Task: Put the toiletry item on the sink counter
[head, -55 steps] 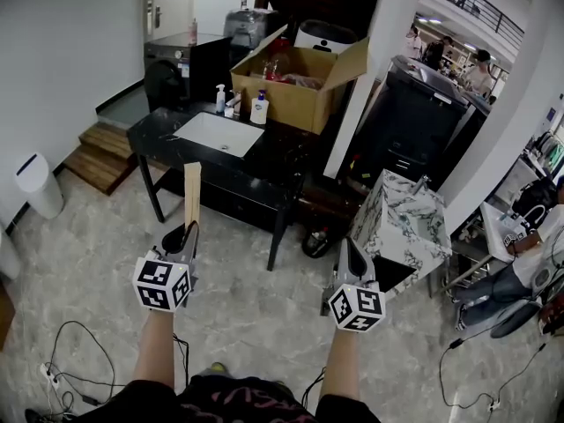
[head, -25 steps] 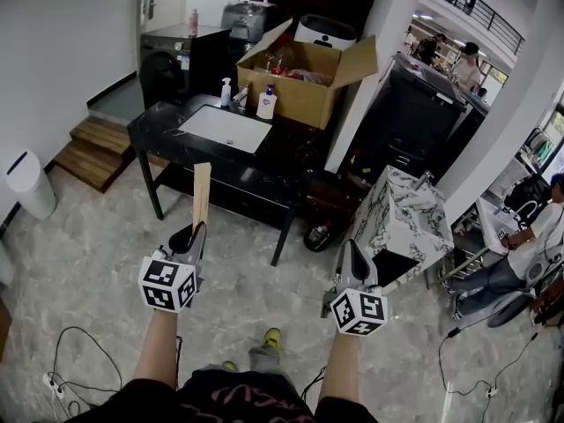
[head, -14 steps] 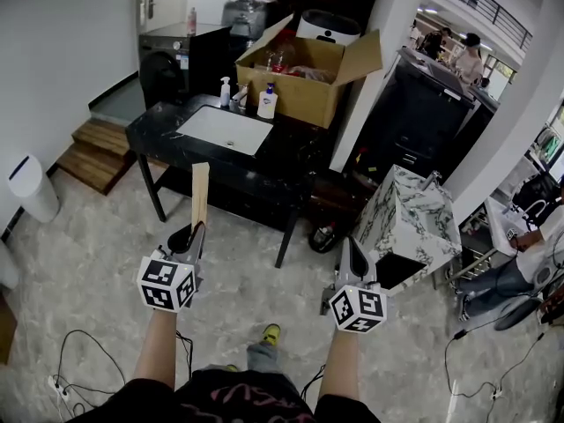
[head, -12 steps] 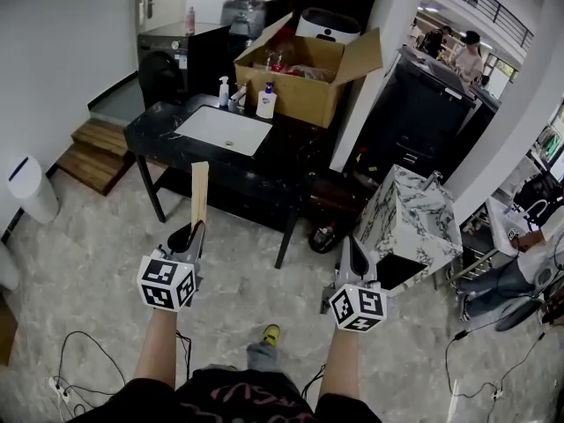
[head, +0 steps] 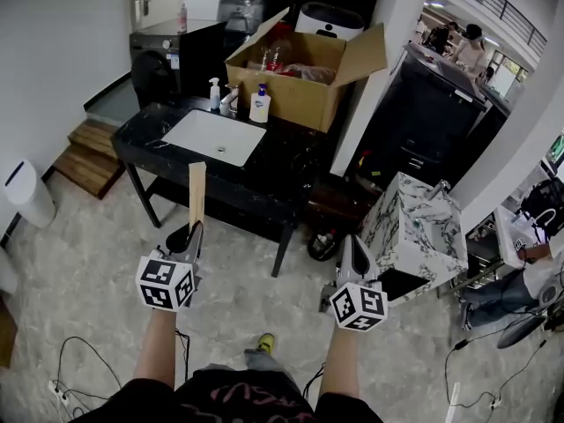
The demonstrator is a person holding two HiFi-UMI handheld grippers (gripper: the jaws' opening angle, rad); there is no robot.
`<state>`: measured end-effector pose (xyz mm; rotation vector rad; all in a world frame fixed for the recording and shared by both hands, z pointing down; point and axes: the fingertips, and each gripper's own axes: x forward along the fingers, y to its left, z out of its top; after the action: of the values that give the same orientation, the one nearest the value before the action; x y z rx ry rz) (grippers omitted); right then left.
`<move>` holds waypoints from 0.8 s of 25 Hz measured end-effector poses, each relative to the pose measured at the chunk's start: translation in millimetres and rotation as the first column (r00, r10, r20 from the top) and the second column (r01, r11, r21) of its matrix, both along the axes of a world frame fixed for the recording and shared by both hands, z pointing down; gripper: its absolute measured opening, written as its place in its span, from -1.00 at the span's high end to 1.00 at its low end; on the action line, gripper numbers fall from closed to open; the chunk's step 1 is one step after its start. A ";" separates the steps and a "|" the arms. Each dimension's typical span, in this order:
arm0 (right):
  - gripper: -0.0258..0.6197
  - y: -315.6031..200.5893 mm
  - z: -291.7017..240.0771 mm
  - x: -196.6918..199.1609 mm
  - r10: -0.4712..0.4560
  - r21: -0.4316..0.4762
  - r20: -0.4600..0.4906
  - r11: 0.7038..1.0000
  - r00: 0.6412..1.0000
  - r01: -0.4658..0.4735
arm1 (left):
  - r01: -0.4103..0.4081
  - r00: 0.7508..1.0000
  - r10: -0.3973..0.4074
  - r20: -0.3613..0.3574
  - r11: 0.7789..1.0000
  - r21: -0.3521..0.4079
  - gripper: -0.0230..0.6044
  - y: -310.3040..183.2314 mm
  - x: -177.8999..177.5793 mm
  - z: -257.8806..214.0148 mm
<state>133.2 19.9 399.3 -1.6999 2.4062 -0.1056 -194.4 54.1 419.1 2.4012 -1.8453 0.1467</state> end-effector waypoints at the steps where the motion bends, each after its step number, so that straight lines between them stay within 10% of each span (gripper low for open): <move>1: 0.91 -10.5 1.3 2.1 -0.002 -0.002 0.005 1.000 1.000 0.002 | 0.007 1.000 -0.007 -0.002 1.000 -0.004 0.84 -10.0 0.6 2.0; 20: 0.91 -152.2 5.8 34.7 -0.058 -0.032 -0.023 0.998 0.998 0.057 | 0.028 0.999 -0.027 0.031 0.999 -0.016 0.83 -140.6 50.7 -5.7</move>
<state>167.8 -132.3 405.1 -1.6542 2.4838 -0.1327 -143.7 -86.5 413.5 2.3744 -1.8818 0.1965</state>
